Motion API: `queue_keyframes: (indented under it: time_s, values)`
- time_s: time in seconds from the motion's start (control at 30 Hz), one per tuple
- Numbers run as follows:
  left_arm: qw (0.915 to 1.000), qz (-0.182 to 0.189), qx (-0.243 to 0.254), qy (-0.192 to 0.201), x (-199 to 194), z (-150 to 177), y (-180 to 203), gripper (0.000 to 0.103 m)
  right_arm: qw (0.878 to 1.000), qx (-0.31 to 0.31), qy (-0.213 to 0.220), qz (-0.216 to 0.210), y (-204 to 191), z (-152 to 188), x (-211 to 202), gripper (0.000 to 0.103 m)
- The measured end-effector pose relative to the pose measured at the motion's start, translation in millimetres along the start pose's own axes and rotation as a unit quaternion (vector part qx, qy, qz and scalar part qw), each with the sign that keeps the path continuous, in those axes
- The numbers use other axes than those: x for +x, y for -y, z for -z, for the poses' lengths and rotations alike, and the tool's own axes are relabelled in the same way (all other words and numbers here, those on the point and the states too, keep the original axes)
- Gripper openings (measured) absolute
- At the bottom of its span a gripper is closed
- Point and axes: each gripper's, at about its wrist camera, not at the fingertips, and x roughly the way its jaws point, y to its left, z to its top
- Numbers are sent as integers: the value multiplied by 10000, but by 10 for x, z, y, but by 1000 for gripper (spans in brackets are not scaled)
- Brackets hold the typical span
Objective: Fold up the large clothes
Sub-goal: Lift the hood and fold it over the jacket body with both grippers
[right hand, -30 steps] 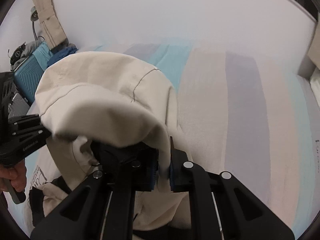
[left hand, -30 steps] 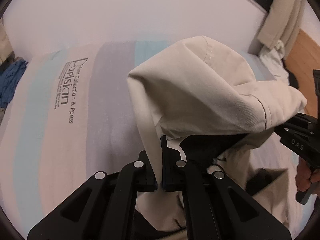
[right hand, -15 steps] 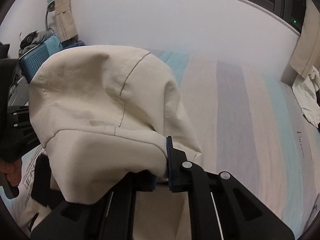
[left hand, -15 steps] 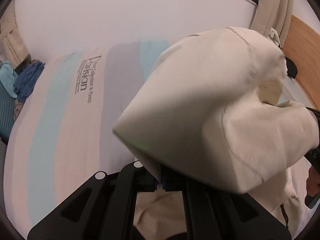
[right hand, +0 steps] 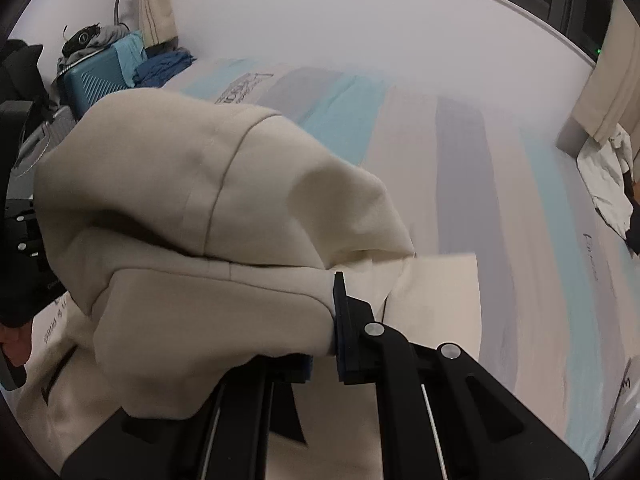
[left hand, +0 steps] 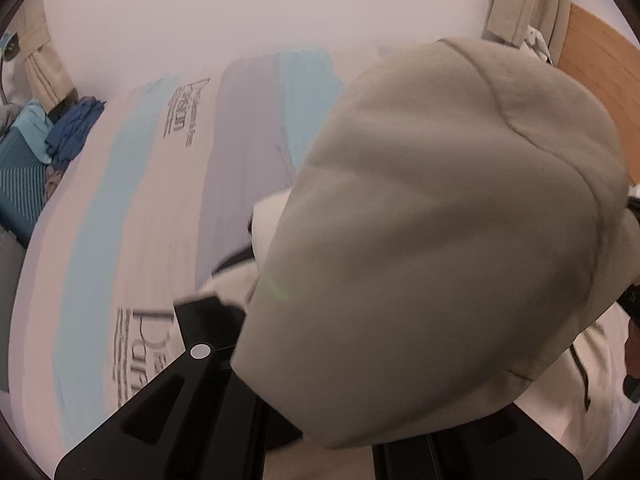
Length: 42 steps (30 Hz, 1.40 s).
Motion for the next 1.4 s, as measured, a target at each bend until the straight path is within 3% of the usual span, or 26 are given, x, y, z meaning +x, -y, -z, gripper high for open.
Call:
queue_keyframes:
  time_s: [0.33,0.67,1.03,1.4]
  values:
    - [9993,-142,214,-256,12,608,154,1,9992,-220,-317,133,-189,593,33,7]
    - [9980,-266,406,-393,200,1071,206,2,9978,-308,-557,198,-318,906,155,7]
    - [9970,-228,429,-600,469,1313,186,2,9957,-346,-848,160,-377,1114,457,7]
    - [9963,-348,448,-642,465,1367,253,2,9949,-390,-912,175,-384,1161,557,7]
